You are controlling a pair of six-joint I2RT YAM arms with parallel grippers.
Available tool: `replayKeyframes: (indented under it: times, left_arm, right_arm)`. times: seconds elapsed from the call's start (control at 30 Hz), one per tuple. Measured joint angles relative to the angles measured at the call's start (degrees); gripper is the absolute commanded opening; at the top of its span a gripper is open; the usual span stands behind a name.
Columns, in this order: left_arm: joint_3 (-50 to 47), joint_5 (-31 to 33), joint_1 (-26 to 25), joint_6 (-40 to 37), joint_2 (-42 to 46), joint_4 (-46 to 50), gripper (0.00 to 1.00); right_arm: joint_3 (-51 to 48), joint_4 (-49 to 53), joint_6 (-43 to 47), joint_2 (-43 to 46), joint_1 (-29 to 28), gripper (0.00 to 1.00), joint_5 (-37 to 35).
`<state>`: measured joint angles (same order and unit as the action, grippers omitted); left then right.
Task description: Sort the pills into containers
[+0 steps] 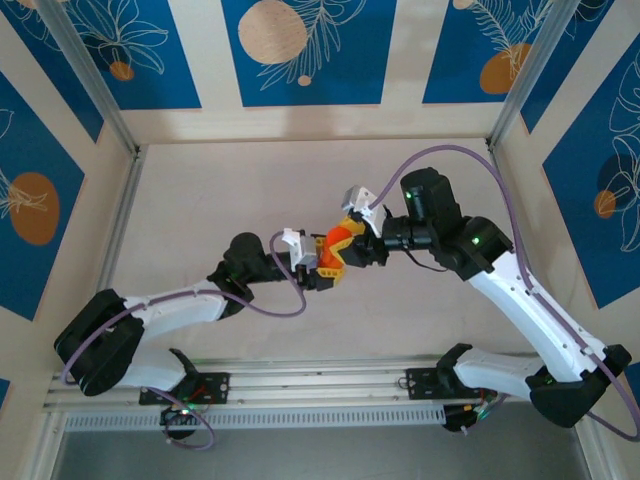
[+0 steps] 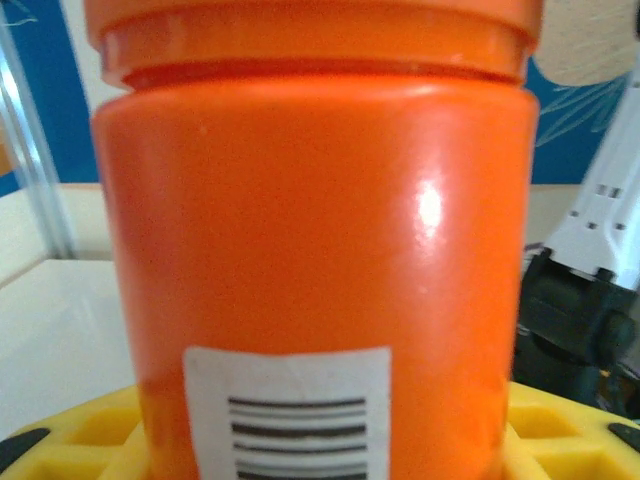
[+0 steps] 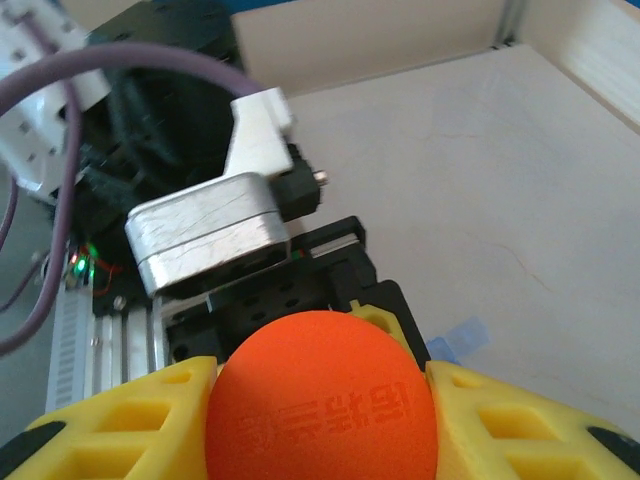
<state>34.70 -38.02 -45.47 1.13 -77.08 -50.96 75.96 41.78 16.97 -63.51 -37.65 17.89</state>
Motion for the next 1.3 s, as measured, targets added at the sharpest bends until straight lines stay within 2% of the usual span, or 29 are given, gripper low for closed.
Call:
replayKeyframes:
  times: [0.13, 0.4, 0.63, 0.8, 0.97, 1.1, 1.2, 1.3]
  left_arm:
    - [0.3, -4.0, 0.0, -0.4, 0.0, 1.2, 0.00]
    - [2.4, -9.7, 0.0, -1.0, 0.0, 4.4, 0.00]
    - [3.6, -13.2, 0.0, -0.6, 0.0, 6.0, 0.00]
    - [3.7, -12.9, 0.0, -1.1, 0.0, 7.6, 0.00]
    - [3.7, -7.7, 0.0, -1.9, 0.0, 8.5, 0.00]
    - [3.7, -1.4, 0.0, -2.5, 0.0, 8.4, 0.00]
    - [3.7, 3.6, 0.0, -2.9, 0.0, 8.2, 0.00]
    - [3.7, 8.8, 0.0, -3.3, 0.0, 8.2, 0.00]
  right_arm:
    - [2.4, 5.4, 9.2, -1.5, 0.9, 0.43, 4.5]
    - [10.6, 17.2, 22.5, -7.2, 2.3, 0.63, 10.0]
    - [13.4, 22.4, 27.4, -10.6, 2.3, 0.81, 10.4]
    - [13.9, 21.6, 27.1, -9.8, 2.3, 0.86, 9.8]
    - [12.1, 17.2, 22.9, -4.7, 2.4, 0.91, 9.3]
    - [8.4, 10.3, 13.7, 1.3, 2.4, 0.93, 6.7]
    - [6.8, 4.2, 2.4, 3.5, 2.4, 0.90, 2.4]
    - [6.6, 0.1, -12.0, 3.1, 2.0, 0.83, -6.8]
